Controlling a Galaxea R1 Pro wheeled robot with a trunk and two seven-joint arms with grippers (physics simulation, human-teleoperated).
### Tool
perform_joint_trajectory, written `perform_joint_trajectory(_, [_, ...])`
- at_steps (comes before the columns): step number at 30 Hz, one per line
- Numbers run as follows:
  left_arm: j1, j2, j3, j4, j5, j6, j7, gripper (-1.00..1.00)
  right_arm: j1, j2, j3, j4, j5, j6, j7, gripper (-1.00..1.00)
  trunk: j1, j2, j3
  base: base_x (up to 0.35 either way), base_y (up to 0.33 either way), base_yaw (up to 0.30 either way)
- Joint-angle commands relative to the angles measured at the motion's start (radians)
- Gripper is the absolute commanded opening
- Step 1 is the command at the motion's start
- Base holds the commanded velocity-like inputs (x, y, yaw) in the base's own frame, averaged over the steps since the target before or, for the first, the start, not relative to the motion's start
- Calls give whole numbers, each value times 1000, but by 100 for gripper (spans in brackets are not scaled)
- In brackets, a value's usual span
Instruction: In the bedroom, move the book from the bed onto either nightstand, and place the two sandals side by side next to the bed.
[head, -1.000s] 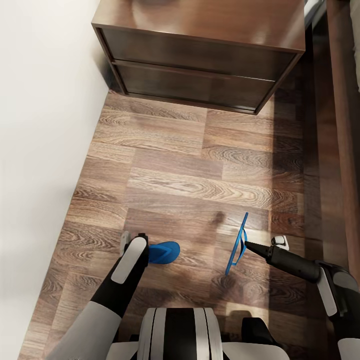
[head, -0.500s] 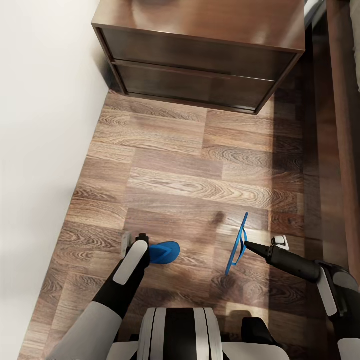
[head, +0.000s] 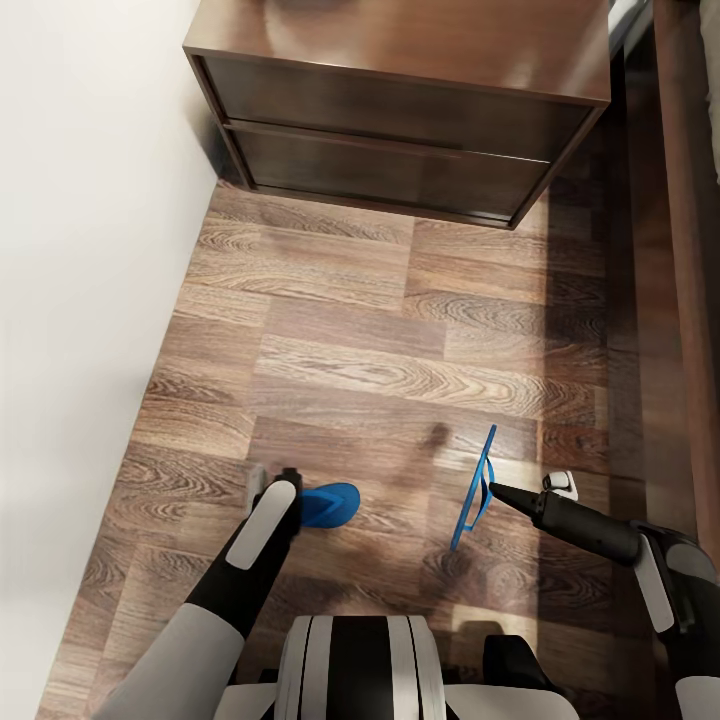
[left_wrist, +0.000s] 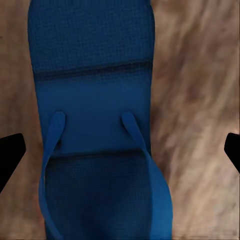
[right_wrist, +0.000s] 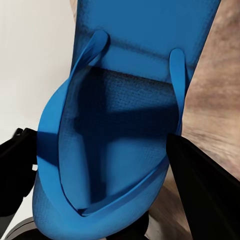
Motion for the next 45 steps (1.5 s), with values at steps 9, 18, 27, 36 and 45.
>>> perform_joint_trajectory(9, [0, 0, -5, -28, 67, 8, 7, 100, 0, 0, 0, 0, -3, 7, 1, -100, 0, 0, 0, 0, 0, 0])
perform_joint_trajectory(18, [0, 0, -48, -36, 69, 9, 7, 100, 0, 0, 0, 0, -3, 7, 1, -100, 0, 0, 0, 0, 0, 0])
perform_joint_trajectory(27, [0, 0, -63, -36, 69, 9, 5, 100, 0, 0, 0, 0, -3, 7, 2, -100, 0, 0, 0, 0, 0, 0])
perform_joint_trajectory(36, [0, 0, -64, -33, 70, 7, 3, 100, 0, 0, 0, 0, -3, 7, 2, -100, 0, 0, 0, 0, 0, 0])
perform_joint_trajectory(45, [0, 0, -64, -4, 68, 3, 1, 100, 0, 0, 0, 0, -3, 7, 2, -100, 0, 0, 0, 0, 0, 0])
